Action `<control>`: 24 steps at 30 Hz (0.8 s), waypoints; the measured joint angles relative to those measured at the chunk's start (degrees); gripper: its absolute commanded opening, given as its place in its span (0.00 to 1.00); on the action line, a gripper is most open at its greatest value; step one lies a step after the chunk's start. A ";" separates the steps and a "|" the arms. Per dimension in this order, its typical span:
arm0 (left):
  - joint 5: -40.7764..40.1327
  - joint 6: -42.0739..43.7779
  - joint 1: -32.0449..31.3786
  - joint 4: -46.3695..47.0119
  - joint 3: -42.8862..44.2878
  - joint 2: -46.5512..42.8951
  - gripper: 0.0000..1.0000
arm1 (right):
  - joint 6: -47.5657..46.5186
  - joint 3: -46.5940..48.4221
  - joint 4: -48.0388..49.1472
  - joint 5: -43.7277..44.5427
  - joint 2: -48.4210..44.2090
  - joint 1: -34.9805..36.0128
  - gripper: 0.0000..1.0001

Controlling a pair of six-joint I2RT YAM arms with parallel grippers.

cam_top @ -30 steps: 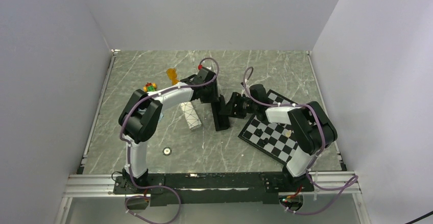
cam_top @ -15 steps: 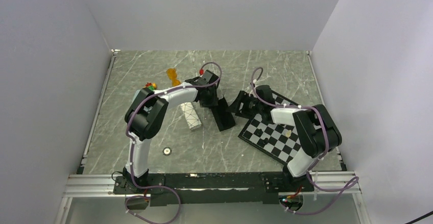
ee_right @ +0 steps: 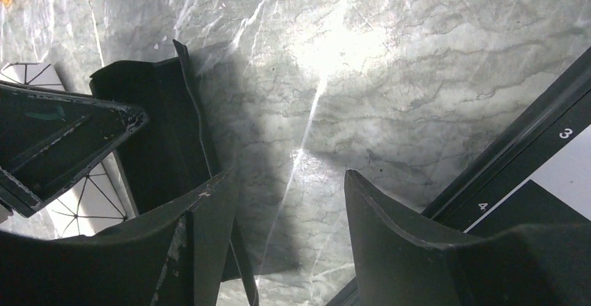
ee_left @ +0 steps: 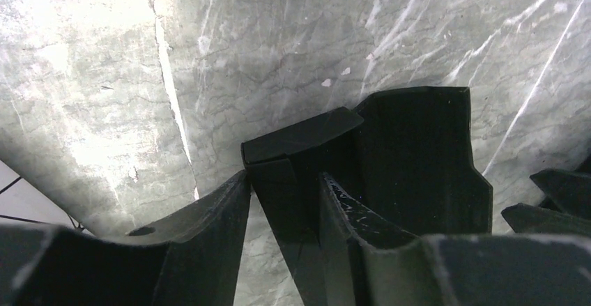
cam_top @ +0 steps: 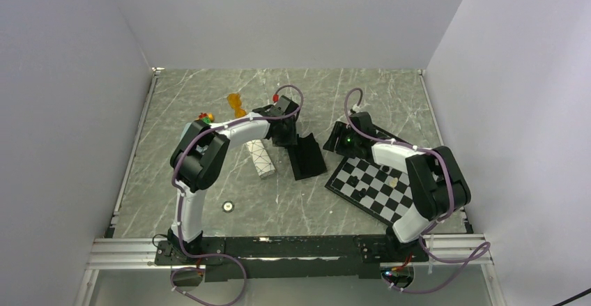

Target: Organize the sunglasses

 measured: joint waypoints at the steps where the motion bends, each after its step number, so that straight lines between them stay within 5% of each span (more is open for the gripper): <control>1: 0.17 0.37 0.00 0.09 0.00 -0.02 0.52 | -0.33 0.02 -0.13 -0.02 0.00 0.00 0.65; 6: 1.16 2.47 0.00 -0.15 -0.13 -1.01 0.62 | -2.43 1.77 -2.89 0.02 -1.31 0.00 0.74; 9: 1.97 4.24 0.04 0.15 -1.46 -4.20 0.95 | -4.59 3.13 -5.07 0.92 -6.60 0.00 0.82; 10: 1.97 4.79 0.07 1.25 -3.76 -7.23 0.99 | -5.46 3.23 -5.46 1.51 -9.64 0.00 0.90; 12: 1.70 5.84 0.04 2.38 -9.20 -16.00 0.99 | -6.78 3.26 -5.97 3.06 -16.65 -0.02 0.99; 17: -5.14 7.13 -0.02 5.97 -19.69 -44.94 0.99 | -8.68 -0.68 -1.36 8.57 -38.53 -0.13 1.00; 24: -16.22 5.18 9.20 3.43 -29.44 -62.31 0.99 | -7.28 -12.22 2.91 14.32 -53.46 -0.42 1.00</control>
